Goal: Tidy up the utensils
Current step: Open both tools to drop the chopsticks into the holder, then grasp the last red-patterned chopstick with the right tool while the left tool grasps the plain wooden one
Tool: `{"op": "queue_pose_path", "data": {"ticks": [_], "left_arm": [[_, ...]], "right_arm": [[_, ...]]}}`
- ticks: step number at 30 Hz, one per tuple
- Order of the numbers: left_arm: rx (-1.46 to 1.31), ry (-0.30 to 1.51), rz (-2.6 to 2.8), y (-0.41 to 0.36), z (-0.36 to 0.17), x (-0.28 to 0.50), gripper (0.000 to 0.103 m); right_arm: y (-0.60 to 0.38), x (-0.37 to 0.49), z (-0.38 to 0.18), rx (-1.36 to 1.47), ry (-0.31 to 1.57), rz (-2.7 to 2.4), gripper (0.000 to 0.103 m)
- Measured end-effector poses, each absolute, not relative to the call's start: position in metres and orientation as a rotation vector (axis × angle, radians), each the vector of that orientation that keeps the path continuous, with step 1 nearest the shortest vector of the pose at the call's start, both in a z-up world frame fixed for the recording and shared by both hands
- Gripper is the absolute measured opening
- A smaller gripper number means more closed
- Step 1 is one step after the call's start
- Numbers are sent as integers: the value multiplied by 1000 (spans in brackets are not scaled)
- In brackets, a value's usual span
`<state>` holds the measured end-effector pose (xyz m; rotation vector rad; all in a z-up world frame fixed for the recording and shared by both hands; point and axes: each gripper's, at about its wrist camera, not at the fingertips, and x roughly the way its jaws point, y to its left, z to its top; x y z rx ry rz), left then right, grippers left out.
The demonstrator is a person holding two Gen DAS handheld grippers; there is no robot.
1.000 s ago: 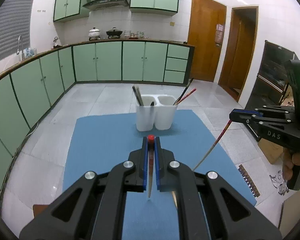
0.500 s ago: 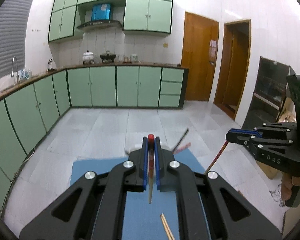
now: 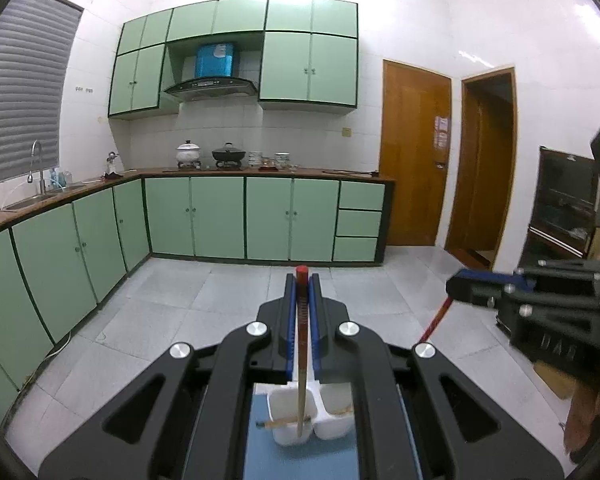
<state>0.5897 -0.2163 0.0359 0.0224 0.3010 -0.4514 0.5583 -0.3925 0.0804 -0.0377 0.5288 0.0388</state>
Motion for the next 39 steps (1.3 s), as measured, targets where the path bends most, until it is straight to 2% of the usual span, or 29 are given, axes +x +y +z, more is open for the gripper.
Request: {"op": "queue_pose_path", "data": {"ticks": [9,17,19,21,27,31,34,39], "left_arm": [[20,335,-424,-238,-17,651,5],[22,418,-429,-235,-65,670,7],[27,423,-430,-230,-67,664,22],[28,411,-430,-221,-62,655,29],[25,373,-439,-190,-36,611,40],[18,371,-428,-161,-31,569,47],[1,385,-418,-136,-41,530,55],[-36,415,-389,-89,-79,456,65]], "right_arm": [[-414,616,11,-11,568,14,5],[-427,633,-36,30,649,31,7],[-430,628,-37,35,643,26,12],[-432,619,-35,44,636,26,14],[-439,576,-18,73,587,30,16],[-436,516,-17,69,525,35,19],[-429,461,-33,88,493,51,25],[-404,371,-93,64,489,42,25]]}}
